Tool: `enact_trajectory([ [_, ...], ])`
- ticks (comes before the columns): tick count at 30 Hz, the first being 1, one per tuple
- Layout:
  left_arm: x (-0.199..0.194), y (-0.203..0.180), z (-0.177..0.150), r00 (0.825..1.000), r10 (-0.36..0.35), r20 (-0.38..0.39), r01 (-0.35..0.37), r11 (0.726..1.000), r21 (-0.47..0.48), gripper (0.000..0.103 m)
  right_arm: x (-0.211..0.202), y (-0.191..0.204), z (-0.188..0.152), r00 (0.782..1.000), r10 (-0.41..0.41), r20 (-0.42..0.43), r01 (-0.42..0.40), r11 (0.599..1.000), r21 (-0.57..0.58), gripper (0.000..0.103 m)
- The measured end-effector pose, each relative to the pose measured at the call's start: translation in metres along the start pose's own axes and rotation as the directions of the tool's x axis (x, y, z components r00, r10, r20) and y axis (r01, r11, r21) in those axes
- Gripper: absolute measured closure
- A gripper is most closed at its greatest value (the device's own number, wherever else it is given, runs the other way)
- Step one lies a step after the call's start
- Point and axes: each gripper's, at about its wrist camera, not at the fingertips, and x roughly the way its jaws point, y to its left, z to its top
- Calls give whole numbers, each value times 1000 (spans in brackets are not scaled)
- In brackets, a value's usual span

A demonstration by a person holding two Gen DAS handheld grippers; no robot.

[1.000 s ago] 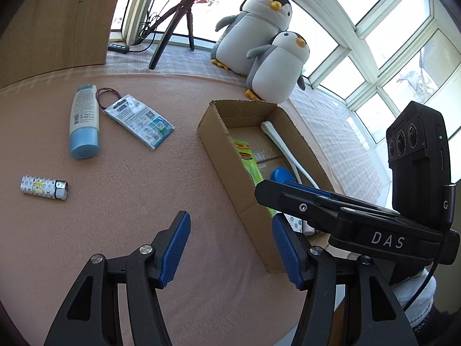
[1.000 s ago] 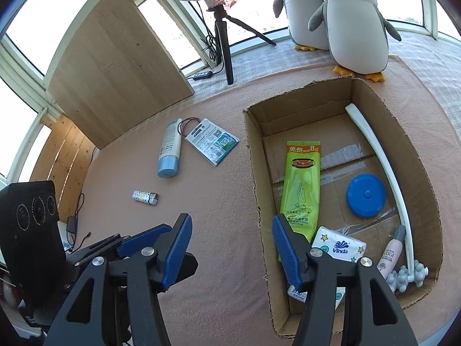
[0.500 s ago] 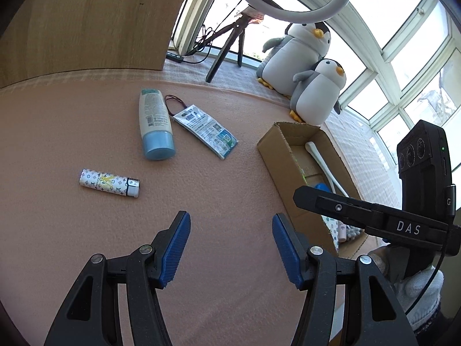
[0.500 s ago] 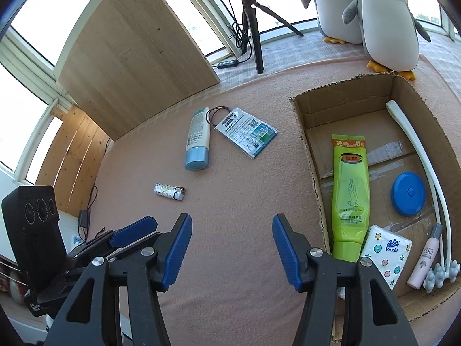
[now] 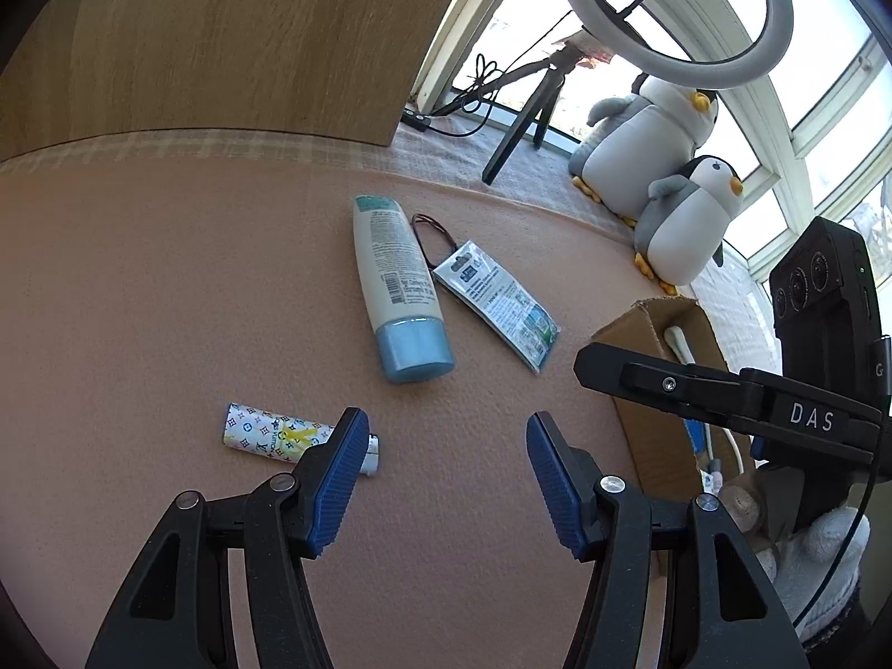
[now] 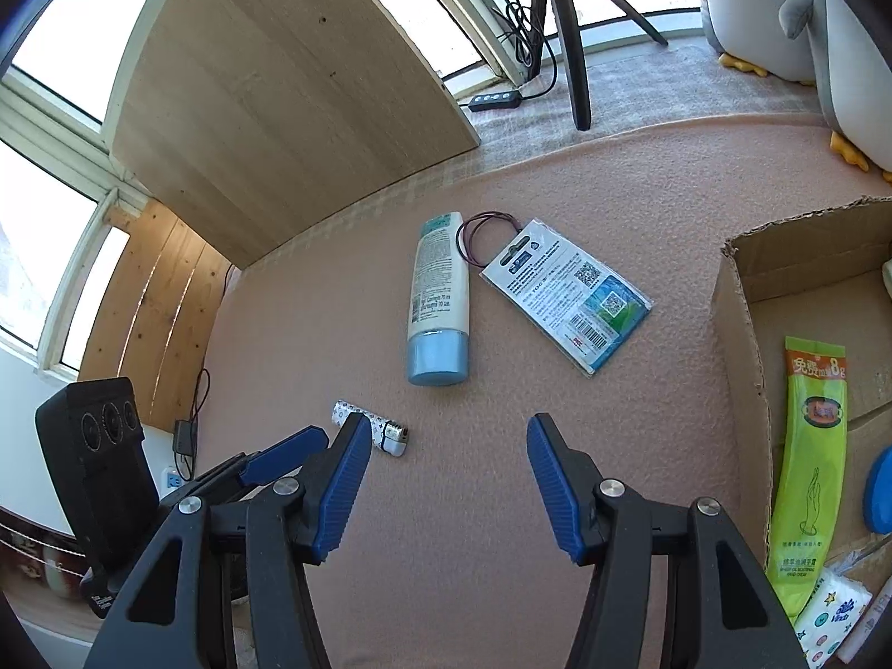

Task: Organize objects
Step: 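Move the right tool to the white-and-blue lotion bottle and straddle its cap, then close the right gripper on the lotion bottle cap and lift it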

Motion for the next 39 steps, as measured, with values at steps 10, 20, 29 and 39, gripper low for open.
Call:
enact_trajectory([
  [10, 42, 22, 23, 999, 32, -40, -32, 999, 6, 41, 47, -2, 37, 998, 16, -53, -13, 999, 50, 49],
  [20, 68, 32, 39, 998, -3, -62, 3, 1000, -5, 50, 87, -3, 56, 994, 38, -100, -29, 996, 87, 50],
  [29, 79, 22, 39, 996, -34, -81, 36, 999, 17, 65, 110, 0, 55, 989, 41, -142, -28, 996, 88, 61],
  [39, 69, 17, 19, 993, -78, -90, 78, 997, -7, 66, 104, -1, 46, 987, 36, -157, -23, 996, 83, 62],
])
